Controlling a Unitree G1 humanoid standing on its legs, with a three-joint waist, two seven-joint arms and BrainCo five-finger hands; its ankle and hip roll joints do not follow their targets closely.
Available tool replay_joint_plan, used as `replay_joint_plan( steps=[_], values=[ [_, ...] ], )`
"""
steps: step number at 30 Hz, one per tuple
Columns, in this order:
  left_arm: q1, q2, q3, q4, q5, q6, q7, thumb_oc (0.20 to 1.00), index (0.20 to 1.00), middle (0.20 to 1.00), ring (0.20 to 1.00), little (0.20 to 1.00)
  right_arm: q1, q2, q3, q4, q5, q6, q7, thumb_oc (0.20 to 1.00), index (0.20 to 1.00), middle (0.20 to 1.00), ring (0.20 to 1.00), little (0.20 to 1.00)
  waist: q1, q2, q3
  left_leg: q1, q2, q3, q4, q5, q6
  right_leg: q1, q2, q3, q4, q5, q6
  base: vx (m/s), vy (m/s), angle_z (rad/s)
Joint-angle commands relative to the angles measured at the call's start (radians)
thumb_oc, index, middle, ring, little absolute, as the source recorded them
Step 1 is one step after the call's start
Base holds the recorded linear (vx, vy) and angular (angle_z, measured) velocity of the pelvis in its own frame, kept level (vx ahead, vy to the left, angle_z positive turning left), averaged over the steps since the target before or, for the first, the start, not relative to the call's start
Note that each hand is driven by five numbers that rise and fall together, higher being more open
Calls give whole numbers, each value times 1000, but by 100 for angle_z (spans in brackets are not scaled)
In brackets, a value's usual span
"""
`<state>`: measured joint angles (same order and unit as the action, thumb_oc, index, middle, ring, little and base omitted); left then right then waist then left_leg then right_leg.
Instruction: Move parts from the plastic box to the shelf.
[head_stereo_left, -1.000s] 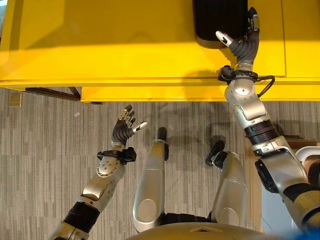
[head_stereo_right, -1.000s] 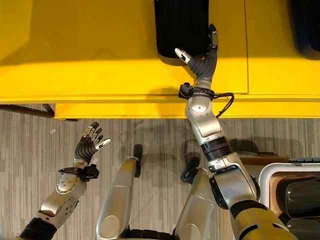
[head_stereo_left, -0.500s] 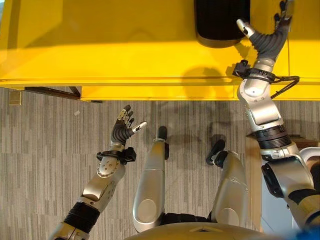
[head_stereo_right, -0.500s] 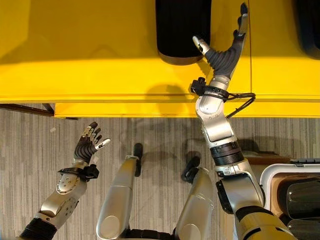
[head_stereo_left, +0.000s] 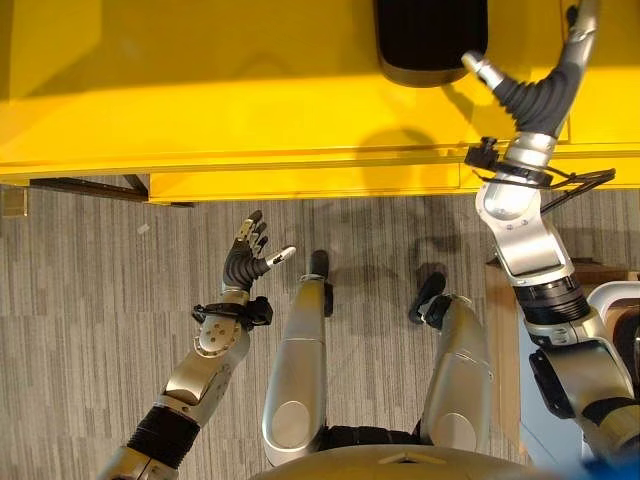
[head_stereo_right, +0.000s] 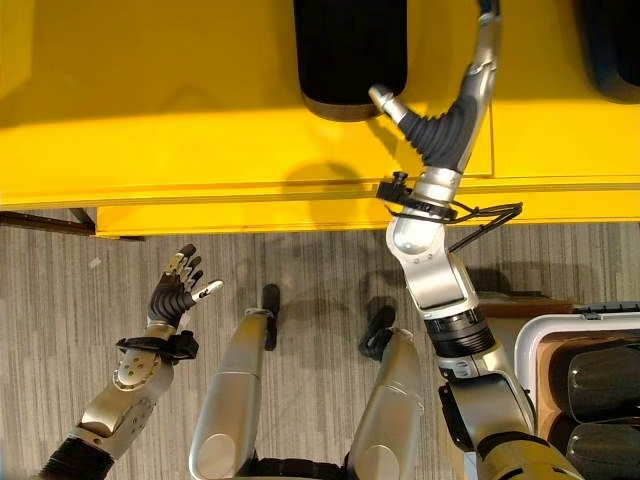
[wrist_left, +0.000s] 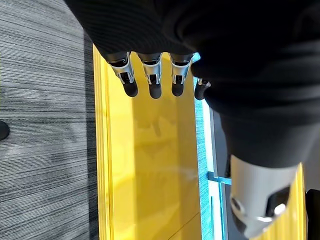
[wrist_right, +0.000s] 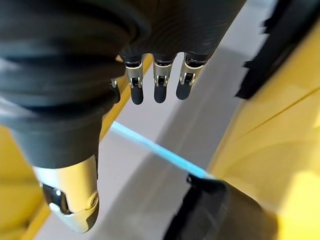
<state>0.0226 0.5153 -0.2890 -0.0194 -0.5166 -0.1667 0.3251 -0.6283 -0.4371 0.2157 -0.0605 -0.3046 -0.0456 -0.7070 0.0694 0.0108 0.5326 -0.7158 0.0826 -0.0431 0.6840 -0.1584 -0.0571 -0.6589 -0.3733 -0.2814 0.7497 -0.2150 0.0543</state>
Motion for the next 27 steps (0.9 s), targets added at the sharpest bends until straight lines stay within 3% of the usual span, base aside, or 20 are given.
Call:
replay_joint_plan(
  steps=[1, 3, 5, 6, 7, 14, 27],
  values=[
    [64, 5, 42, -112, 55, -57, 12, 1000, 1000, 1000, 1000, 1000, 19, -60, -8, -123, -133, 2, 40, 1000, 1000, 1000, 1000, 1000, -4, -11, -13, 2, 7, 21, -53, 27, 18, 101, 19, 35, 53, -110, 20, 2, 6, -5],
    [70, 1, 46, -111, 62, -54, 13, 1000, 1000, 1000, 1000, 1000, 46, -67, 2, -144, -159, 4, 60, 1000, 1000, 1000, 1000, 1000, -8, -16, -13, 18, 7, 19, -49, 5, 11, 117, 22, 42, 53, -127, 28, 37, -5, -3],
    [83, 1, 52, -118, 78, -55, 14, 1000, 1000, 1000, 1000, 1000, 116, -85, 25, -194, -229, 4, 94, 1000, 1000, 1000, 1000, 1000, -16, -21, -13, 6, 11, 23, -54, 25, 18, 106, 21, 36, 47, -109, 22, 1, 9, -5],
    [84, 0, 51, -117, 78, -54, 14, 1000, 1000, 1000, 1000, 1000, 118, -85, 26, -195, -229, 4, 95, 1000, 1000, 1000, 1000, 1000, -17, -24, -13, 20, 10, 20, -49, 3, 11, 120, 23, 44, 49, -126, 29, 0, 0, 0],
    [94, 0, 56, -124, 88, -53, 14, 1000, 1000, 1000, 1000, 1000, 152, -103, 45, -208, -290, 16, 113, 1000, 1000, 1000, 1000, 1000, -21, -25, -13, 6, 11, 23, -55, 26, 17, 106, 21, 36, 44, -105, 23, 0, 0, 0],
    [102, -1, 63, -125, 104, -55, 15, 1000, 1000, 1000, 1000, 1000, 173, -139, 128, -138, -491, 97, 181, 1000, 1000, 1000, 1000, 1000, -22, -33, -13, 8, 13, 21, -56, 25, 15, 111, 23, 35, 37, -102, 25, -10, 5, 0],
    [58, -20, 60, -83, 92, -62, 6, 1000, 1000, 1000, 1000, 1000, 4, -47, 276, 142, -604, 196, 215, 1000, 1000, 1000, 1000, 1000, 4, -29, -13, 18, 12, 19, -76, 32, 11, 119, 21, 29, 27, -95, 23, 0, 0, 0]
  ],
)
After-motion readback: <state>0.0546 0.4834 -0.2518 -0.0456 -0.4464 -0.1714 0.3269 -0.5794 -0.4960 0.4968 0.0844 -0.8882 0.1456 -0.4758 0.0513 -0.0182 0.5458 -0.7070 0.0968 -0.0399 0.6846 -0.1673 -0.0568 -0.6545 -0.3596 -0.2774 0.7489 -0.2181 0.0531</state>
